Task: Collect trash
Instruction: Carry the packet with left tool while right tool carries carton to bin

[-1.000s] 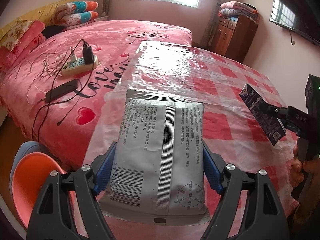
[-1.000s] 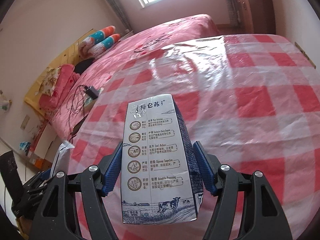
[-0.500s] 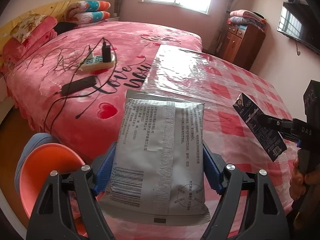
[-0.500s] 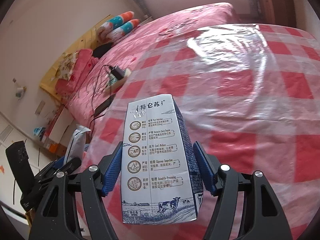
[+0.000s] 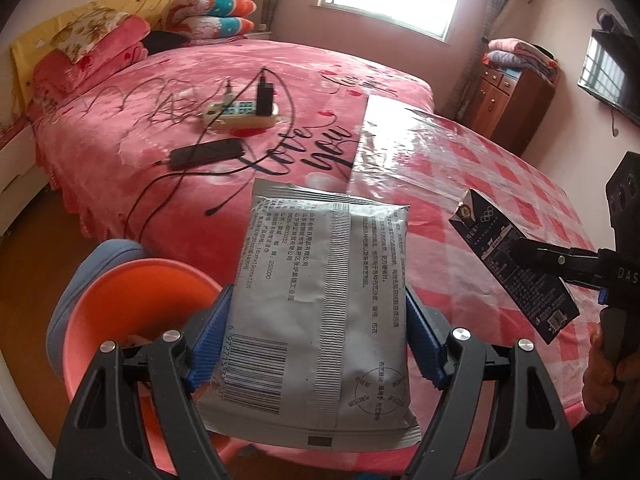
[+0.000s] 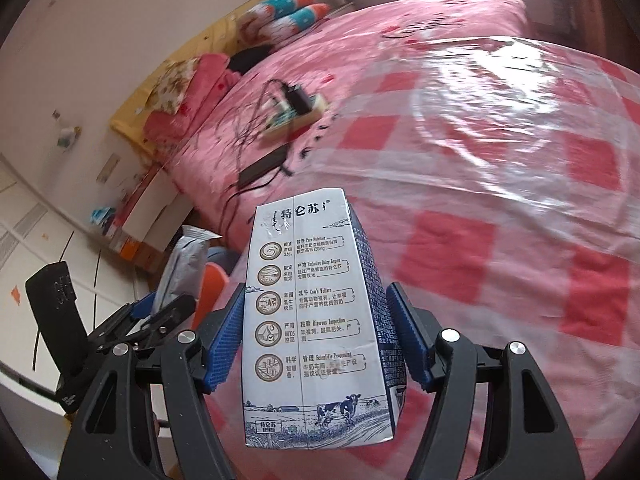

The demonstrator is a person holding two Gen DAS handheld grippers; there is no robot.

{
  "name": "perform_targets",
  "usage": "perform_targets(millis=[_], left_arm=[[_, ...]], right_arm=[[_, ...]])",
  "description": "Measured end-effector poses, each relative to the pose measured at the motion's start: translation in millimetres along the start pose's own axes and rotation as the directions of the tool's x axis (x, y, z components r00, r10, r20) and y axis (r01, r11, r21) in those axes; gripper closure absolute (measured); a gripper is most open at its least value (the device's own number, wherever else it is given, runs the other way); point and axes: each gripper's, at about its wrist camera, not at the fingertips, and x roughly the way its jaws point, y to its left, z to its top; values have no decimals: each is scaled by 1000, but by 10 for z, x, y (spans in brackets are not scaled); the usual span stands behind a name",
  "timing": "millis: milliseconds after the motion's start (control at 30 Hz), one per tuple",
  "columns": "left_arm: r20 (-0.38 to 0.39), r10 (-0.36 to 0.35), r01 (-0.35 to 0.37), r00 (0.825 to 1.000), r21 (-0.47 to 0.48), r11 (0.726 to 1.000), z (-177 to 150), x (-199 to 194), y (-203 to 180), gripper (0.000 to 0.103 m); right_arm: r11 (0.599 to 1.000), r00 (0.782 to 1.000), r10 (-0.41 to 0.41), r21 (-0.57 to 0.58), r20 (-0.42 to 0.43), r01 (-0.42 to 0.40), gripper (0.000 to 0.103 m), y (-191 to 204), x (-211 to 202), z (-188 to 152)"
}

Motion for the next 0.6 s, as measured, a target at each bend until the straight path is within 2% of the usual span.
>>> perform_targets(millis=[600], left_arm=[[-28, 102, -105, 994, -118, 988, -303, -165, 768, 24]], right_arm=[[977, 988, 84, -183, -131, -107, 34, 1075, 609, -25]])
